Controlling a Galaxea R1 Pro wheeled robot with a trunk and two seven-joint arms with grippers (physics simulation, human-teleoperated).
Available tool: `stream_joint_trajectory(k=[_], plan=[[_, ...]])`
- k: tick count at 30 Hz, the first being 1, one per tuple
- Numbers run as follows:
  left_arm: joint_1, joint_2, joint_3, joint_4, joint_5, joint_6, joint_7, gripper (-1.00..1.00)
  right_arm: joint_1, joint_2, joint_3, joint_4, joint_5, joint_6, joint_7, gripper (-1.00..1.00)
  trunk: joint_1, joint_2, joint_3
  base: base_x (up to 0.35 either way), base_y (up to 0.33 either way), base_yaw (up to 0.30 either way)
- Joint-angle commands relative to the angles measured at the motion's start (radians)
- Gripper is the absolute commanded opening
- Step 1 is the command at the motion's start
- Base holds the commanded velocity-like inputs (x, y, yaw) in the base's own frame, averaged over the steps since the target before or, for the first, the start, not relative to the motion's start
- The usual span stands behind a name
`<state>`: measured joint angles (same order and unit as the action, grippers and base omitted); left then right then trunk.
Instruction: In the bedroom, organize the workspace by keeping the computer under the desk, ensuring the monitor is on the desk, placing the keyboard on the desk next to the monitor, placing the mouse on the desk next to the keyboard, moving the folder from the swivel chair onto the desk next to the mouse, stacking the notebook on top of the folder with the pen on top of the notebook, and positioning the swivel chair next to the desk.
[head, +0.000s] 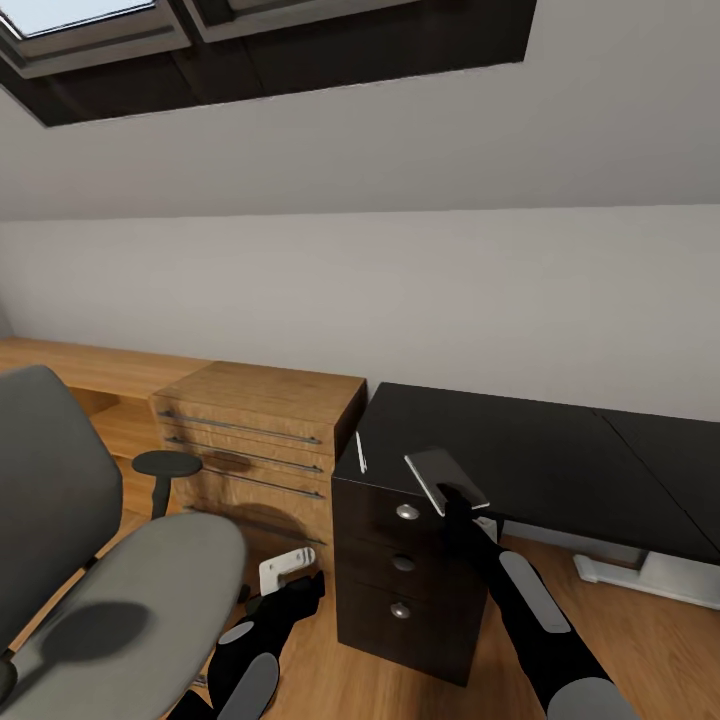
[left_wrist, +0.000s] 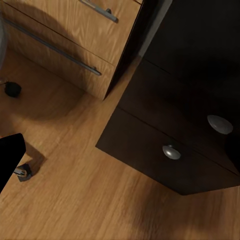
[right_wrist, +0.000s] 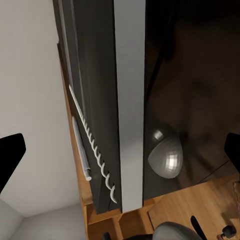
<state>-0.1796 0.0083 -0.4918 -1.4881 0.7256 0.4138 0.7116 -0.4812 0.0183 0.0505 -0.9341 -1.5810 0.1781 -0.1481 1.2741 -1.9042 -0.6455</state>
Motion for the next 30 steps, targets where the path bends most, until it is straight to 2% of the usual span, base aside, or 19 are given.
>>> stream_joint_trajectory(k=[1, 11, 12, 30], plan=[[-0.001, 0.001, -0.002, -0.001, 0.006, 0.002, 0.008, 1.00, 0.000, 0.000, 0.000, -0.002, -0.006, 0.001, -0.006, 1.00, 0.000, -0.001, -0.001, 0.000, 0.000, 0.000], [-0.001, 0.001, -0.002, -0.001, 0.006, 0.002, 0.008, 1.00, 0.000, -0.001, 0.000, -0.002, -0.005, 0.003, -0.008, 1.00, 0.000, -0.001, -0.001, 0.000, 0.000, 0.000], [-0.001, 0.001, -0.002, -0.001, 0.006, 0.002, 0.008, 1.00, 0.000, -0.001, 0.000, -0.002, -0.004, 0.004, -0.008, -1.00, 0.000, -0.001, -0.001, 0.000, 0.000, 0.000], [-0.001, 0.001, -0.002, -0.001, 0.009, 0.003, 0.008, 1.00, 0.000, -0.001, 0.000, -0.002, -0.004, 0.002, -0.005, -1.00, 0.000, -0.001, -0.001, 0.000, 0.000, 0.000]])
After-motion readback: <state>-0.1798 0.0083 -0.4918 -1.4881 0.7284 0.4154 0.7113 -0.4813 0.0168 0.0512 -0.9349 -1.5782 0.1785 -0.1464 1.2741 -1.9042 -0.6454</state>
